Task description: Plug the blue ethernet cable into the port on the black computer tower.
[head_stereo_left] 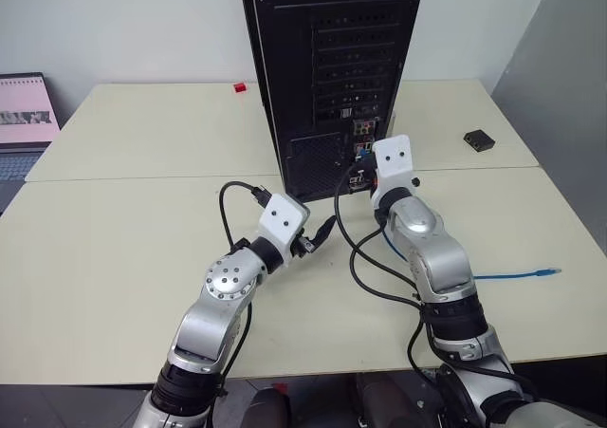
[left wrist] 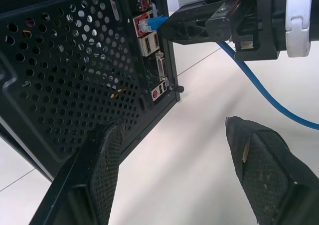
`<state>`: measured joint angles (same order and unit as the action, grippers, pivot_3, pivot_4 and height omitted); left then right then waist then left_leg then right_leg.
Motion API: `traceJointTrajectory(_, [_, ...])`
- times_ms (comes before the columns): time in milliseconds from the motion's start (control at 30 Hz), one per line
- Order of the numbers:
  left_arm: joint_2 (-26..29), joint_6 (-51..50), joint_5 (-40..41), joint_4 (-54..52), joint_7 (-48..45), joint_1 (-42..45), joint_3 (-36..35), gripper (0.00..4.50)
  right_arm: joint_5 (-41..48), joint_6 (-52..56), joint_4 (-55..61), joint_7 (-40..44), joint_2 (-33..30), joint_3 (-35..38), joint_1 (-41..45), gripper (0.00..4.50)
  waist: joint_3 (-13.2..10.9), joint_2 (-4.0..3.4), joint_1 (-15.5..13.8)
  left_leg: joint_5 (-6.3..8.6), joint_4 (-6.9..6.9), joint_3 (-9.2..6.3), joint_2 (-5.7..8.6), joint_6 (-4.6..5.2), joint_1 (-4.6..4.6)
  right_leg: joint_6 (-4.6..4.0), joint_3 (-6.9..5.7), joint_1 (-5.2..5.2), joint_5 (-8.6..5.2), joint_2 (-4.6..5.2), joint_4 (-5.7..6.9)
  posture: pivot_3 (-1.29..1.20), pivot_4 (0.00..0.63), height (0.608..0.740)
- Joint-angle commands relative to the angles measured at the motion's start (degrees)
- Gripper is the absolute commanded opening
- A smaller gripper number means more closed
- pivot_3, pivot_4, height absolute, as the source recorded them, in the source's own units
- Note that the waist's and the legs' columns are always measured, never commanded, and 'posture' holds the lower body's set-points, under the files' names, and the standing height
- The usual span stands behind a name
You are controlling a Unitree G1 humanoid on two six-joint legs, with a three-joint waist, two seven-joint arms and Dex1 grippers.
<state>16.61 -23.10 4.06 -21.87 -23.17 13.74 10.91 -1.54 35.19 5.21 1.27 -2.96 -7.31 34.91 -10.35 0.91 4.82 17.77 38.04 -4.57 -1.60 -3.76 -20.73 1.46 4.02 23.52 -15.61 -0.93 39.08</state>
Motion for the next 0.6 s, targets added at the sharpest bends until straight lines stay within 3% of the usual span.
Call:
traceJointTrajectory(33, [-0.3, 1.6, -0.3, -0.9, -0.1, 0.3, 0.2, 3.40, -1.5, -1.4, -1.2, 0.1, -0.8, 0.0, 2.4, 0.00, 0.0, 0.00, 0.0, 0.00, 0.00, 0.00, 0.00, 0.00, 0.00, 0.00, 0.00, 0.00, 0.00, 0.00, 0.00, 0.00, 0.150, 0.740])
traceJointTrajectory(600, [-0.4, 2.5, -0.6, -0.4, -0.3, 0.6, 0.5, 3.40, -0.8, 1.0, -1.9, 4.6, -3.5, 0.3, 3.9, 0.00, 0.0, 0.00, 0.0, -0.02, 0.00, 0.03, 0.00, 0.03, 0.04, 0.02, 0.03, -0.02, 0.02, -0.01, 0.00, 0.00, 0.150, 0.740])
